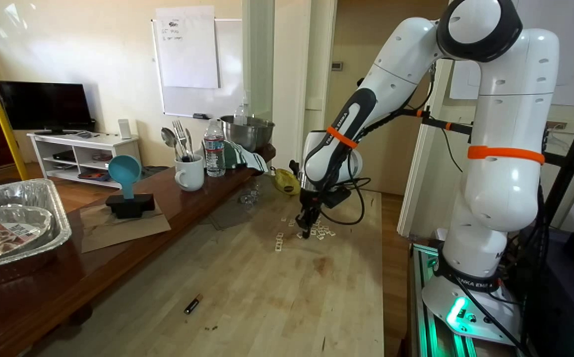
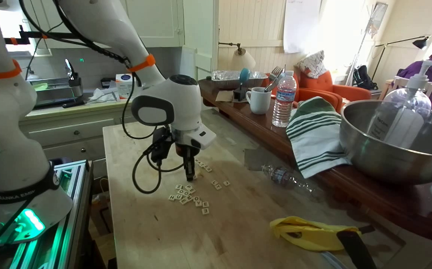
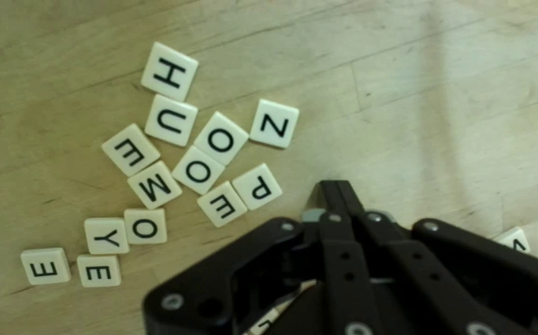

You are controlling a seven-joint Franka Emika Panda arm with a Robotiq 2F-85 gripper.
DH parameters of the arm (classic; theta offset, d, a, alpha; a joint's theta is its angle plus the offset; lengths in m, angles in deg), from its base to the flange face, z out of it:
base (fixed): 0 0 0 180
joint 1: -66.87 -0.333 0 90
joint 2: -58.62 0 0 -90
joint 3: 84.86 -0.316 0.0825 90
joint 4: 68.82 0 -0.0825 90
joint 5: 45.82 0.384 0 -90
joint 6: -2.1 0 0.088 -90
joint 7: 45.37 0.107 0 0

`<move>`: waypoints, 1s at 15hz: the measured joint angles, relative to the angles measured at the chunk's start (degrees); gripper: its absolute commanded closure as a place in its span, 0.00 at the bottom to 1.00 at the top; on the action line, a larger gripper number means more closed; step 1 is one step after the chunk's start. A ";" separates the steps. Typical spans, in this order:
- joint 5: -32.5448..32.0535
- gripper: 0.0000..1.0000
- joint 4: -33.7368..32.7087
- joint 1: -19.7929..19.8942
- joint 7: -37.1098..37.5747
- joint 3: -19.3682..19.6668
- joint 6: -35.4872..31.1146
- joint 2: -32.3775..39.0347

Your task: Arrange the pieces of letters to form a word

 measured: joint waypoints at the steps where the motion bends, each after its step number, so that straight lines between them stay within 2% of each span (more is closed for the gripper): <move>1: -0.40 1.00 0.00 0.00 0.00 0.13 0.00 0.17; 6: -6.22 1.00 -0.10 -0.09 -0.01 0.34 0.05 0.48; 15: -30.00 1.00 -2.83 -1.32 0.29 1.58 4.08 1.61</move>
